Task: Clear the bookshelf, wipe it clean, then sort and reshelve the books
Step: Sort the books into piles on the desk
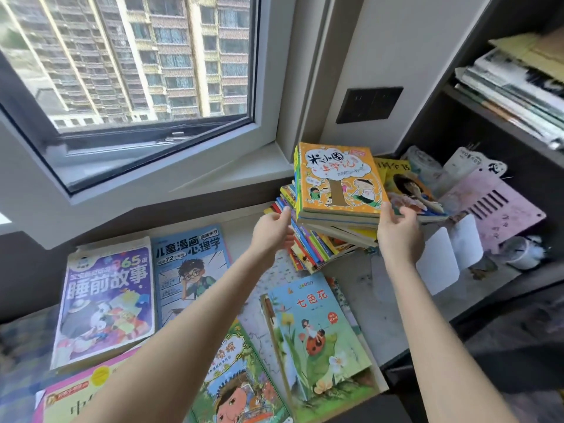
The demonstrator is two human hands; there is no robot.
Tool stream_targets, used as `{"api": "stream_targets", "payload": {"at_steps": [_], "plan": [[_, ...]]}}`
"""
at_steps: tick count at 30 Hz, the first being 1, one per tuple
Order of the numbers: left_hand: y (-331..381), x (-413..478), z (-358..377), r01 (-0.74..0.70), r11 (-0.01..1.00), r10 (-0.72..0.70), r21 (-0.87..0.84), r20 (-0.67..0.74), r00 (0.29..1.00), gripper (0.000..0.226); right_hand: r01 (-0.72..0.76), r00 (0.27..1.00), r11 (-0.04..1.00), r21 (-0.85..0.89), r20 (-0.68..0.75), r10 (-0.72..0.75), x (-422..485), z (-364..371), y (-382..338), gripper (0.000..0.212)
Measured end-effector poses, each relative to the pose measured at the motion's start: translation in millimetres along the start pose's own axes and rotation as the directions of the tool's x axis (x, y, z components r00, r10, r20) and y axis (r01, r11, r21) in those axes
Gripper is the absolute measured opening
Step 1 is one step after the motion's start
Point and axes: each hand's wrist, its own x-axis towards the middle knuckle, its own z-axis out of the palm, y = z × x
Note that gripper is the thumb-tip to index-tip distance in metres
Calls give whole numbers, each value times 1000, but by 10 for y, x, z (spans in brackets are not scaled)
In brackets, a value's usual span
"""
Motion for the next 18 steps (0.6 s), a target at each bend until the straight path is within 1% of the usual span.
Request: {"api": "stream_targets", "payload": {"at_steps": [2, 4, 5, 7, 8, 9, 11, 13, 16, 17, 18], "plan": [[167, 90, 94, -17, 999, 16, -42, -17, 1000, 38, -1, 995, 998, -69, 97, 8, 119, -17, -132, 45], [262, 171, 156, 52, 993, -50, -103, 22, 998, 36, -34, 988, 997, -67, 151, 44, 173, -22, -196, 39], [273, 195, 174, 124, 981, -114, -152, 72, 991, 34, -65, 985, 998, -13, 162, 66, 199, 3, -170, 36], [261, 214, 198, 257, 921, -213, -293, 173, 962, 31, -154, 975, 973, 172, 184, 122, 222, 37, -102, 28], [248, 214, 204, 287, 890, -230, -355, 195, 953, 31, -197, 970, 953, 228, 186, 156, 208, 35, -79, 26], [228, 221, 207, 291, 874, -230, -389, 196, 953, 31, -224, 967, 945, 239, 179, 183, 183, 17, -60, 26], [212, 220, 196, 281, 872, -225, -401, 182, 957, 31, -260, 960, 936, 240, 167, 224, 137, -55, -15, 25], [192, 223, 175, 304, 879, -256, -368, 175, 951, 36, -279, 957, 927, 251, 152, 247, 125, -129, 63, 16], [167, 190, 158, 356, 873, -318, -333, 164, 934, 41, -287, 957, 877, 385, 87, 275, 169, -277, 126, 9], [157, 179, 158, 356, 875, -321, -329, 156, 934, 41, -290, 955, 848, 444, 73, 289, 199, -333, 130, 4], [148, 159, 154, 347, 883, -315, -317, 147, 937, 39, -287, 953, 820, 495, 63, 296, 234, -388, 123, 5]]}}
